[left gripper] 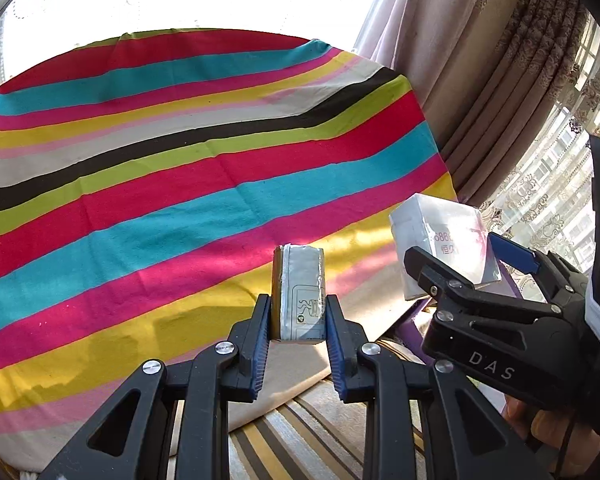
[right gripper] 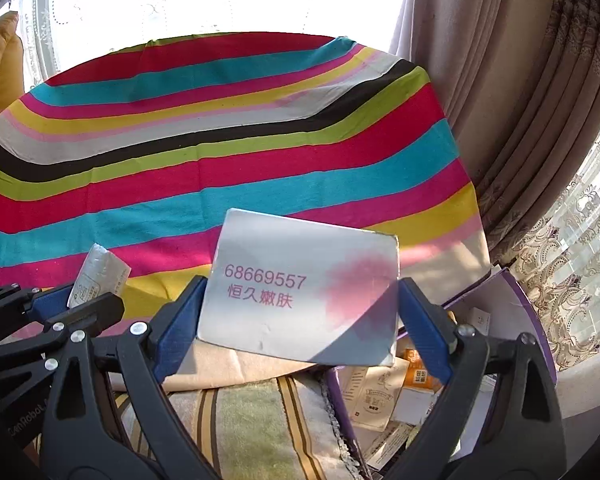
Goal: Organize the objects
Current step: 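Carry the white vial and pink-printed white box over the storage box, then open both grippers to release the vial and box into the storage box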
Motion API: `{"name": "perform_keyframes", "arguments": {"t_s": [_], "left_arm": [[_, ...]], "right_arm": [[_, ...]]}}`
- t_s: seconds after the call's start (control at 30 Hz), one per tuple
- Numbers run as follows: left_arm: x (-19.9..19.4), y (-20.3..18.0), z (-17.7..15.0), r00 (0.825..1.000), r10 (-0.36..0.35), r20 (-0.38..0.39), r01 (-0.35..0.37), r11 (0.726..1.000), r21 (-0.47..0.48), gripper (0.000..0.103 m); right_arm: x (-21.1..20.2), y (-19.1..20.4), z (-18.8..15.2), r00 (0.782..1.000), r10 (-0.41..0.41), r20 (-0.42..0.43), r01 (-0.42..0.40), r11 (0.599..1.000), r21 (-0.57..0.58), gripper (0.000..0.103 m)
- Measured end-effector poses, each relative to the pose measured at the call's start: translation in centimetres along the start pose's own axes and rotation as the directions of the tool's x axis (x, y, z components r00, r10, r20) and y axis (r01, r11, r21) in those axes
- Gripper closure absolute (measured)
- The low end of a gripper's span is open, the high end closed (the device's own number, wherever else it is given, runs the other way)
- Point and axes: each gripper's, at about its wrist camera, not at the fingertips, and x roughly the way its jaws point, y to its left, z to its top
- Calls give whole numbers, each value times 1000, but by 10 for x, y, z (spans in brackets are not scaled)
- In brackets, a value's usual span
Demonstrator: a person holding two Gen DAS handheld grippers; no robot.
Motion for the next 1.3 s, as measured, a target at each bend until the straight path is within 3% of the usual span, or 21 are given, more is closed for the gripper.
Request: {"name": "perform_keyframes", "arguments": {"t_s": [0.47, 0.8, 1.07, 1.17, 1.3], "left_arm": [[9, -98, -15, 991, -116, -67, 124, 984, 128, 76], [20, -160, -31, 972, -189, -141, 214, 959, 188, 76], [28, -184, -43, 948, -248, -197, 284, 942, 180, 76], [30, -187, -45, 939, -265, -218, 304, 938, 169, 73], [30, -183, -47, 936, -271, -224, 306, 942, 139, 49]], "right_arm": [[-28, -105, -38, 995, -95, -22, 97, 988, 122, 9], [-42, -166, -71, 985, -163, -50, 169, 969, 179, 9], [-48, -190, -87, 979, -190, -72, 200, 960, 196, 9], [-48, -196, -91, 978, -188, -89, 203, 957, 208, 8], [-50, -200, -94, 976, -196, -93, 212, 952, 219, 5]]}}
